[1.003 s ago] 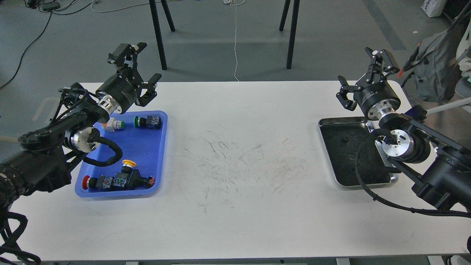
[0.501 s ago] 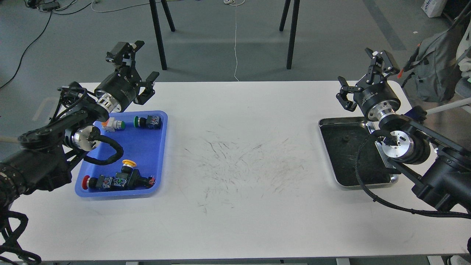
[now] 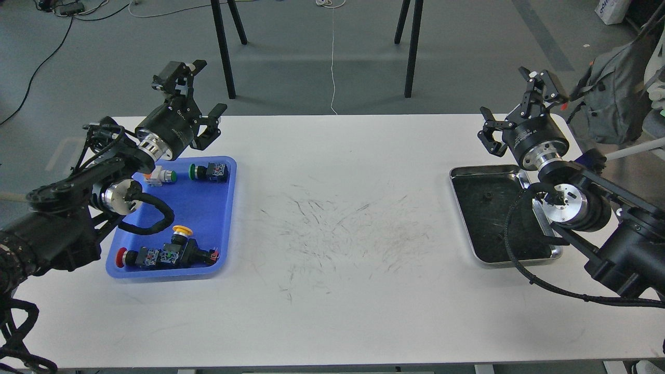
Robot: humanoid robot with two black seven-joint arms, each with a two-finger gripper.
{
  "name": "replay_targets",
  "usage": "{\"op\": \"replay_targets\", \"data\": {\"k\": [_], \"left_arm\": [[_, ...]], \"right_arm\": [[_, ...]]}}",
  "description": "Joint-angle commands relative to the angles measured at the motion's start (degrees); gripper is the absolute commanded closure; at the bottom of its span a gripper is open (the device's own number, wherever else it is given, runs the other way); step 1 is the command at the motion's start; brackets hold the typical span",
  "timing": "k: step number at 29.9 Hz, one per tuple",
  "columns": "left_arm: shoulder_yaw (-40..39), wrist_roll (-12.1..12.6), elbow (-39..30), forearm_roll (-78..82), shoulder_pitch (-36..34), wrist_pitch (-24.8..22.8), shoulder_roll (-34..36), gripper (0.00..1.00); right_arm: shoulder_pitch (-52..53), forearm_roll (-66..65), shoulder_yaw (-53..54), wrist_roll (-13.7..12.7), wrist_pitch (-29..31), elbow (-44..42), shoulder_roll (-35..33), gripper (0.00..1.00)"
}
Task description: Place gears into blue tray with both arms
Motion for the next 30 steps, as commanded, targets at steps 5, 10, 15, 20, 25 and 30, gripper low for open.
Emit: {"op": "replay_targets", "data": {"k": [5,10,15,20,25,30], "left_arm": [[-0.1,0.0,-0.1,0.0,0.3,0.0,0.6,0.00],[-0.2,0.0,-0.1,0.0,0.2,0.2,0.4,0.00],[-0.5,0.0,-0.1,0.0,0.1,0.2,0.5,0.00],[-0.6,0.0,-0.1,-0.1,0.1,0.2,0.6,0.00],[-0.7,0.0,-0.1,-0.1,0.1,0.0,0.7,0.00],[-0.9,0.0,-0.1,-0.2,0.1,-0.1,1.0,0.00]], "right_arm": [[0.9,0.0,-2.2,-1.6,-0.5,1.8,-4.3,0.01],[4.4,0.0,-7.8,-4.3,-0.5,5.0,-10.4,0.01],[8.1,-0.9,-14.7,-9.1,-0.5,5.7,-14.8,0.01],[16.3,-6.8,-29.1,-16.8,-0.8,5.9,-19.2,0.01],[24.8,-16.9,-41.9,-16.8,-0.2,8.9,-19.5,0.01],[27.6,-22.6,-43.2,-17.2,-0.4,10.2,-19.2,0.01]]}}
